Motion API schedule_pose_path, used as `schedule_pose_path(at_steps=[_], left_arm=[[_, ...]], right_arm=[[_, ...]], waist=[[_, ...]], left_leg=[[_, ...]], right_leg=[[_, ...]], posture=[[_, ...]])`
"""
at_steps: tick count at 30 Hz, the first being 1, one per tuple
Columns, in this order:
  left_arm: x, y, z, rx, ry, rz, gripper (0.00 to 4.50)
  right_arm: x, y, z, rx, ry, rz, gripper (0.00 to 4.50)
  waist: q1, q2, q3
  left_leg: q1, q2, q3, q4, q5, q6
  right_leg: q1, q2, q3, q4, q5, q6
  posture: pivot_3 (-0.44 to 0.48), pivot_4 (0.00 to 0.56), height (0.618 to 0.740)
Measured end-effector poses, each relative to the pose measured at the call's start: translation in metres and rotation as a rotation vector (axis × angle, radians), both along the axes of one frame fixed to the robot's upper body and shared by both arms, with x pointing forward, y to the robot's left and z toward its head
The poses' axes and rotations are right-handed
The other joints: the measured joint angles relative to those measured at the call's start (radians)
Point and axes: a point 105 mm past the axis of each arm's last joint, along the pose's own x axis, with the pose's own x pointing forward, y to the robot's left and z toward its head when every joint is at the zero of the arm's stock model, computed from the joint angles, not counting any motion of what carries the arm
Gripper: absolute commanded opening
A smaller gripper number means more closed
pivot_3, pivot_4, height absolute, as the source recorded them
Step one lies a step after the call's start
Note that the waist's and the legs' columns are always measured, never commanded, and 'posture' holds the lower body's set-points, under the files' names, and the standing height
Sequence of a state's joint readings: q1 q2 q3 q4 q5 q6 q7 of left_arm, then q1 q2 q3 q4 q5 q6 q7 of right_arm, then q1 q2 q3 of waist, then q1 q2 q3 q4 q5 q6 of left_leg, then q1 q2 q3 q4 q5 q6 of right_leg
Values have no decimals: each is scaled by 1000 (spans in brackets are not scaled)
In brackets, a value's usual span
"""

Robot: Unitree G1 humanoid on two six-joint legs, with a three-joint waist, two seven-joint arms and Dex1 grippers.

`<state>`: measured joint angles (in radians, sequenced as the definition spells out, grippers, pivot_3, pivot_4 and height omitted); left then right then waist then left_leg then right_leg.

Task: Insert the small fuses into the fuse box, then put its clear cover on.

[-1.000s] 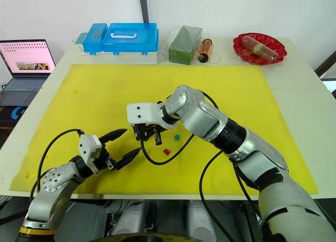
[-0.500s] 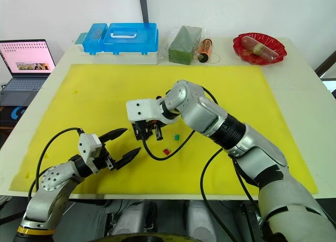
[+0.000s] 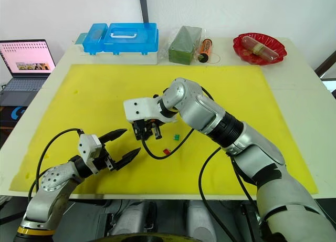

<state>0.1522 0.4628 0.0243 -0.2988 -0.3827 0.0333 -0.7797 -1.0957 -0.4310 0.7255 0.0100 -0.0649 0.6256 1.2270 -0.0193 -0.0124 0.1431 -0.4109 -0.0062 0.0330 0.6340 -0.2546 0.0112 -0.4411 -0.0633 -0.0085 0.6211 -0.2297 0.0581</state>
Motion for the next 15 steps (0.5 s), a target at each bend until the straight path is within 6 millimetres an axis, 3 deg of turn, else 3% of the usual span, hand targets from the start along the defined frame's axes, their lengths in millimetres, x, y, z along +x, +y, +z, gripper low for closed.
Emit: schedule_pose_path(at_steps=[15], left_arm=[[-3, 3, -6, -1, 12, 2, 4500]], right_arm=[[2, -2, -3, -13, -4, 1, 12]], waist=[[0, 0, 0]], left_leg=[[0, 0, 0, 0, 0, 0]], right_leg=[[0, 0, 0, 0, 0, 0]], posture=[[0, 150, 740]])
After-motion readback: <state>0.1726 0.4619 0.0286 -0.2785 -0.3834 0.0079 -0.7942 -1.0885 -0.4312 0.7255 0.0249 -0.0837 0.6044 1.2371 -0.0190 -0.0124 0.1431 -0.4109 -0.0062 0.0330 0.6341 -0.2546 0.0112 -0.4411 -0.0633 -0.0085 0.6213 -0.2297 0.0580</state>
